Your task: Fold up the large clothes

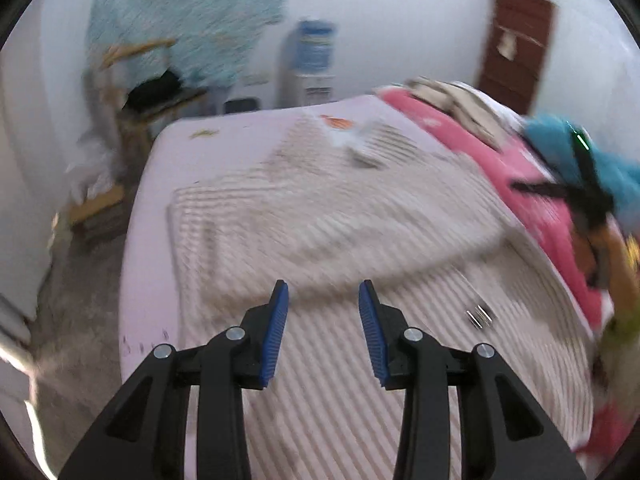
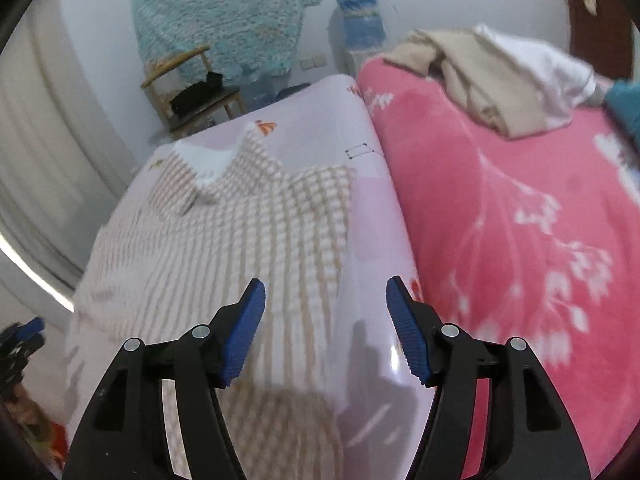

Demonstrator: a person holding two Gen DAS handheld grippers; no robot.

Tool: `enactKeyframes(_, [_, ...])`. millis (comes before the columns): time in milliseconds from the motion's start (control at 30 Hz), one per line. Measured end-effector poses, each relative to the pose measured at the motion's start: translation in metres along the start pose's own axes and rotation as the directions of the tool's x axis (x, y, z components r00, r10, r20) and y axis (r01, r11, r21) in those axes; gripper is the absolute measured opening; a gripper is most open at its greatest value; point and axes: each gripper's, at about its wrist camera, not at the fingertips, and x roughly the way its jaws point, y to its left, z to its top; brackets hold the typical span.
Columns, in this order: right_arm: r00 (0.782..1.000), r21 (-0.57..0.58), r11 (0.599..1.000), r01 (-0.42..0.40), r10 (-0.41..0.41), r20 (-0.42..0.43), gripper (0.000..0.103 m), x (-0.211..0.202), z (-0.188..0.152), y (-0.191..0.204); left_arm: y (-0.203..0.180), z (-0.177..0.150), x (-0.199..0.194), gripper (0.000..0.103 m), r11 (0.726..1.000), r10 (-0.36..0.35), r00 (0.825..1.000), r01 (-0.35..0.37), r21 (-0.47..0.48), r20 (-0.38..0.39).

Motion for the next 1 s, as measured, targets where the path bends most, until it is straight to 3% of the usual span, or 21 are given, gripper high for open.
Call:
enactKeyframes(167, [0.996, 0.119, 0.99, -0.073, 0.079, -0.046, 0.057, 0.041, 0.027, -0.019, 0.063, 0.028, 0.073, 0.036, 0.978, 0.009, 0.994, -0.031, -0.205, -0.106])
enactKeyframes(333, [0.99, 0.134, 0.984, -0.115, 0.125, -0.067, 0.023, 0.061, 0.04, -0.019, 0.089, 0.042, 0.103, 0.036, 0.959, -0.008, 0.991, -0.03, -0.283, -0.132])
enactKeyframes(433, [0.992, 0.096, 0.99, -0.104, 0.109, -0.056, 0.012, 0.06, 0.042, -0.013, 0.091, 0.048, 0.112, 0.036, 0.956, -0.015, 0.992, -0.023, -0.292, -0.126])
enactKeyframes(500, [0.994, 0.073, 0.993, -0.093, 0.097, -0.048, 0.009, 0.058, 0.042, -0.011, 0.093, 0.049, 0.113, 0.031, 0.96, -0.026, 0.993, -0.008, -0.281, -0.116])
enactKeyframes(567, [0.995, 0.065, 0.994, -0.093, 0.095, -0.033, 0.007, 0.055, 0.042, -0.01, 0.091, 0.053, 0.115, 0.01, 0.967, -0.025, 0.994, -0.003, -0.254, -0.105])
enactKeyframes(733, [0.993, 0.075, 0.99, -0.118, 0.117, 0.021, 0.006, 0.043, 0.042, -0.013, 0.086, 0.067, 0.09, 0.007, 0.981, -0.01, 1.0, 0.014, -0.193, 0.018])
enactKeyframes(833, [0.994, 0.079, 0.991, -0.11, 0.107, 0.033, 0.006, 0.043, 0.042, -0.016, 0.078, 0.077, 0.075, 0.007, 0.987, 0.009, 0.992, 0.012, -0.161, 0.128])
enactKeyframes(900, [0.996, 0.089, 0.992, -0.091, 0.089, 0.021, 0.006, 0.053, 0.041, -0.02, 0.078, 0.075, 0.092, 0.007, 0.986, 0.035, 0.996, -0.022, -0.165, 0.081])
enactKeyframes(967, [0.997, 0.103, 0.991, -0.081, 0.082, 0.001, 0.006, 0.063, 0.038, -0.025, 0.079, 0.065, 0.122, 0.007, 0.985, 0.079, 0.997, -0.081, -0.151, -0.018])
enactKeyframes(1000, [0.996, 0.109, 0.99, -0.089, 0.09, -0.005, 0.007, 0.066, 0.037, -0.028, 0.08, 0.06, 0.127, 0.007, 0.985, 0.079, 0.997, -0.081, -0.154, -0.022])
